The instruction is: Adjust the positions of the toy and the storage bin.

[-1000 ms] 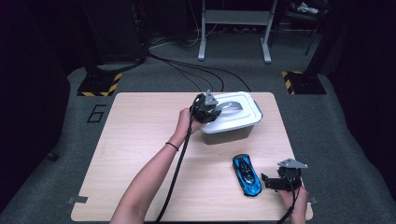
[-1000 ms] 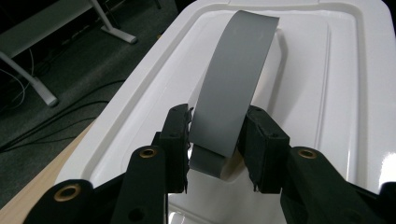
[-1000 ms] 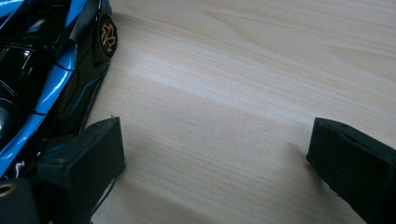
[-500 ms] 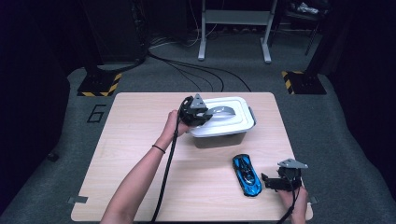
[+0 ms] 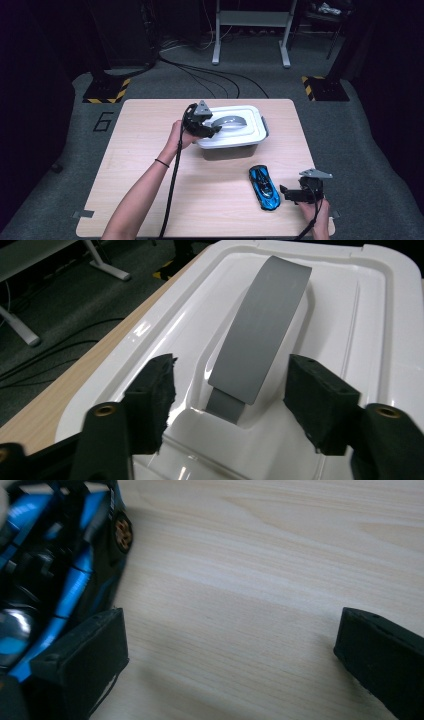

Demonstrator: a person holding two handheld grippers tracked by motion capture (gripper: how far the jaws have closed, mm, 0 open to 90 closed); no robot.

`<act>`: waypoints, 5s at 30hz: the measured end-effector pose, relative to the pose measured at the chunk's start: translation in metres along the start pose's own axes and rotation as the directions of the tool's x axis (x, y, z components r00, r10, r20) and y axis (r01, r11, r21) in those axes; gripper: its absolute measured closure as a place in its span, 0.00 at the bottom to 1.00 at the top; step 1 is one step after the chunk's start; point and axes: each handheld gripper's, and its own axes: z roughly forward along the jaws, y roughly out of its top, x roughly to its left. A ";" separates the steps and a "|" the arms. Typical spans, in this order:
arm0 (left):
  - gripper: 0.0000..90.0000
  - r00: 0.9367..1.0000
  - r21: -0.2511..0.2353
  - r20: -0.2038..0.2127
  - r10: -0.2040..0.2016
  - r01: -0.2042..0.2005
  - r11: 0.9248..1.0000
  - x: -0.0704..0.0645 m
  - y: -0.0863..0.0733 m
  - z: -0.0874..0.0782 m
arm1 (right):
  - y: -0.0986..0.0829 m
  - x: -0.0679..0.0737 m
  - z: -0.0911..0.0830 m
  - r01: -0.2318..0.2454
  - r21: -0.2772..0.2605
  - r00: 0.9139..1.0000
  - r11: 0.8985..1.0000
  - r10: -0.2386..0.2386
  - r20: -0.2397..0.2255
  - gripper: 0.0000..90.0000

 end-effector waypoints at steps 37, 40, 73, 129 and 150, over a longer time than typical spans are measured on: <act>0.07 0.991 -0.025 0.016 -0.133 0.134 0.991 -0.026 -0.050 -0.045 | 0.176 0.029 0.024 0.049 -0.077 0.999 0.996 -0.048 0.020 0.65; 0.11 0.991 -0.022 0.017 -0.132 0.132 0.991 -0.026 -0.052 -0.042 | 0.181 0.029 0.030 0.049 -0.068 0.999 0.997 -0.048 0.017 0.73; 0.19 0.979 -0.048 -0.007 -0.204 0.204 0.978 -0.004 -0.059 -0.039 | 0.178 0.042 0.024 -0.018 -0.068 1.000 0.998 0.017 -0.015 0.76; 0.18 0.947 -0.071 -0.090 -0.309 0.303 0.950 0.009 -0.050 -0.017 | 0.168 0.036 0.029 -0.089 -0.110 0.996 0.990 0.087 -0.024 0.87; 0.19 0.949 -0.072 -0.057 -0.310 0.305 0.949 0.007 -0.054 -0.020 | 0.171 0.048 0.007 -0.044 -0.190 0.997 0.981 0.030 -0.073 0.75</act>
